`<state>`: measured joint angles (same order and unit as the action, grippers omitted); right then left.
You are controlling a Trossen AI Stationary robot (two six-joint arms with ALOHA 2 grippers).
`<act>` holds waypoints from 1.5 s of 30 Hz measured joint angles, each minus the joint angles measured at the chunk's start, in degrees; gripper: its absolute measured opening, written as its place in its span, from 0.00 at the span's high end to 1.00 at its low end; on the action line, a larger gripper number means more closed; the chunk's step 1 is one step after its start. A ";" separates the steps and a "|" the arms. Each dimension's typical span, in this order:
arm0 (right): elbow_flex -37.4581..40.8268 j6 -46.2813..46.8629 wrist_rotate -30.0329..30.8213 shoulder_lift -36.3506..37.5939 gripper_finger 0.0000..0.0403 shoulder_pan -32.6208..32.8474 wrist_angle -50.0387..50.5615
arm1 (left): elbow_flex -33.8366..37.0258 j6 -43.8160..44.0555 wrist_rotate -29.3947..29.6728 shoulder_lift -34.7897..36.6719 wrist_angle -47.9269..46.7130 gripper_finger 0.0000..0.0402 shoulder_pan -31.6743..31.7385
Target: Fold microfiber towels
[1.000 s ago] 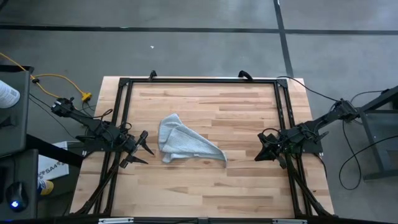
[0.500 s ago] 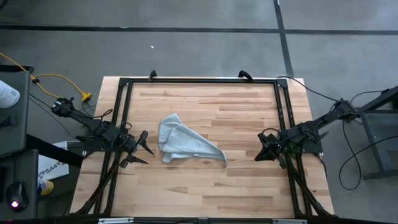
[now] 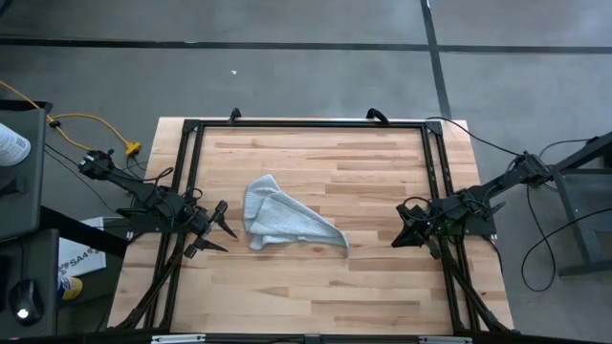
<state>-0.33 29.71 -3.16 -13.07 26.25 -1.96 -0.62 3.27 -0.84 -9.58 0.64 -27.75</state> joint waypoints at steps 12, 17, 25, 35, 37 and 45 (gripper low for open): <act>0.00 -0.01 0.06 -0.01 0.99 -0.01 0.01 | 0.00 0.01 0.00 -0.01 0.02 0.47 -0.01; 0.01 -0.02 0.15 0.01 0.99 -0.01 -0.04 | 0.00 0.00 0.00 -0.01 0.01 0.47 -0.02; -0.01 -0.02 0.14 -0.01 0.99 -0.01 -0.11 | 0.00 0.00 0.00 -0.02 0.01 0.47 -0.02; 0.00 -0.04 8.03 -0.01 0.99 -0.01 -0.54 | 0.00 0.00 0.00 0.00 0.01 0.47 -0.01; 0.01 -0.07 11.28 -0.01 0.99 -0.01 -0.86 | 0.00 0.00 0.00 0.00 0.00 0.47 -0.01; 0.01 -4.30 22.07 0.01 0.99 -0.01 -6.21 | 0.00 0.00 0.00 0.00 0.01 0.47 -0.02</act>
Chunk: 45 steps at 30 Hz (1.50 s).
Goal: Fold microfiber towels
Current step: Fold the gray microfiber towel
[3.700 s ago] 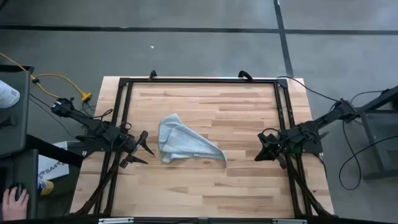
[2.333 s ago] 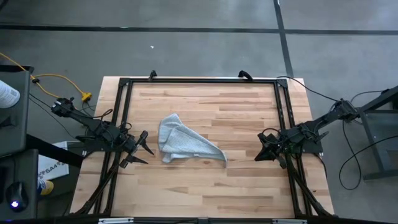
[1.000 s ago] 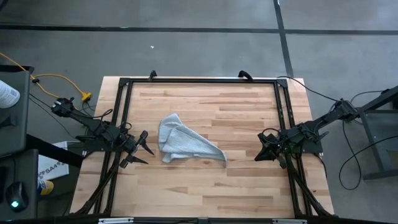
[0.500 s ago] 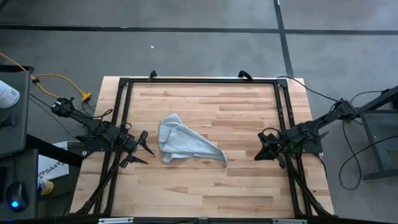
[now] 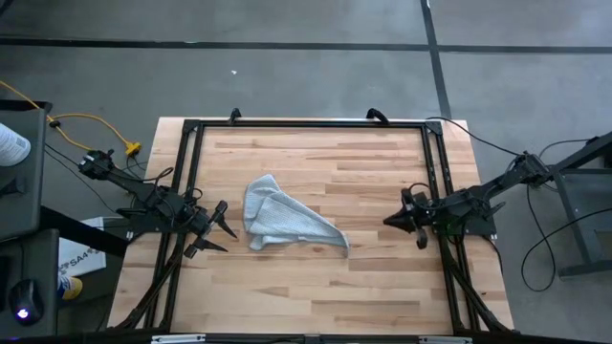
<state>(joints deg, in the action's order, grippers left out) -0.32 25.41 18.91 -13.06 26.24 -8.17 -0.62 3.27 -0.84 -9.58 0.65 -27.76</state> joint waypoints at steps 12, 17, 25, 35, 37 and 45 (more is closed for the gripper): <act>0.00 -3.24 0.94 -0.02 0.99 0.01 -4.93 | 0.00 0.00 0.00 0.00 0.02 0.47 -0.01; 0.00 -3.33 5.14 -0.02 0.99 0.00 -7.10 | 0.00 0.00 1.07 0.00 0.03 0.47 0.00; 0.00 -3.38 9.19 0.00 0.99 0.00 -8.17 | 0.00 -0.02 12.17 -0.03 6.38 0.47 -0.01; 0.00 -10.31 14.56 0.00 0.99 -0.60 -13.77 | -1.69 5.21 19.01 -0.52 11.41 0.47 0.03; 0.00 -10.35 13.75 0.00 0.99 -1.53 -15.02 | -2.74 6.03 19.83 -1.94 10.89 0.47 0.02; -0.11 -10.29 6.99 -3.34 0.99 -7.10 -18.85 | -7.17 6.21 23.07 -12.47 13.16 0.47 0.02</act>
<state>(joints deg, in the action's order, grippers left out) -0.43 15.13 25.90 -16.40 19.14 -27.02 -7.79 9.47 22.23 -22.05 13.81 -27.75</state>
